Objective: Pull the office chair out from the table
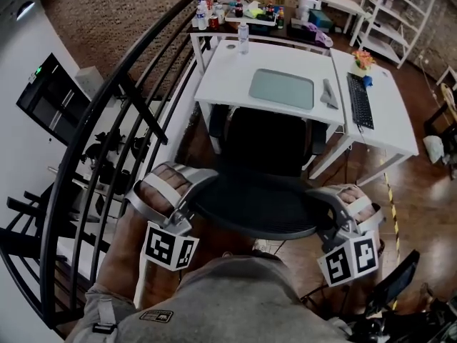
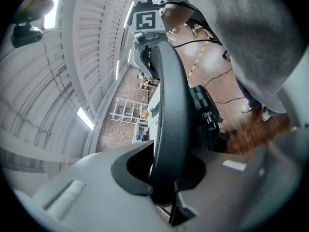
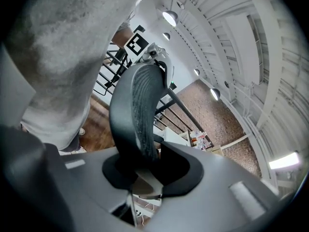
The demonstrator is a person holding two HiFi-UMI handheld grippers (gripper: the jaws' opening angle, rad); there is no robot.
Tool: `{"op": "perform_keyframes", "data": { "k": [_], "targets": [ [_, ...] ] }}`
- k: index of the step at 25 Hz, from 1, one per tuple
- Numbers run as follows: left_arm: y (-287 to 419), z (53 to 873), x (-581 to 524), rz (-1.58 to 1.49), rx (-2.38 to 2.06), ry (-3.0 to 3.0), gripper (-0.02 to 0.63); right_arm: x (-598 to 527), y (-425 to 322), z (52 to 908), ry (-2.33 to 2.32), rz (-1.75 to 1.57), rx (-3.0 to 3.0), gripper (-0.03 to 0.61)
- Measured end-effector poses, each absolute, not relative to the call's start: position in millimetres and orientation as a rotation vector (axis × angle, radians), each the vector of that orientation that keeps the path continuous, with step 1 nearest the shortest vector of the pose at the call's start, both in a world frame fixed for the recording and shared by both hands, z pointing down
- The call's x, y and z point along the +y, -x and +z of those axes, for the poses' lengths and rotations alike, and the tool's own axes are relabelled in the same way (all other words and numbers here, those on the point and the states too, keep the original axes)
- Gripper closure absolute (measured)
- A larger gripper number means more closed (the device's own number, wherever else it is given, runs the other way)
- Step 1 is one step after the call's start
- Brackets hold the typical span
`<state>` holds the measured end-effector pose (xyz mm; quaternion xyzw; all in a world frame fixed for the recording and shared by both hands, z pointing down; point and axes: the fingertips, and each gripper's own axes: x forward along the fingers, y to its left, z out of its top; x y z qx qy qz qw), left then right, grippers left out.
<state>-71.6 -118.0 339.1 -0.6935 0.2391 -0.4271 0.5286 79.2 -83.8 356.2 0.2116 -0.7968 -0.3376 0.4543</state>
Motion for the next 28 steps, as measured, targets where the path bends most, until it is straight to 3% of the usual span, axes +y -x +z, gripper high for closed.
{"op": "perform_keyframes", "data": {
  "k": [28],
  "targets": [
    [101, 340, -3, -0.997, 0.457, 1.643, 0.581, 46, -46, 356, -0.491, -0.838, -1.974, 0.486]
  ]
}}
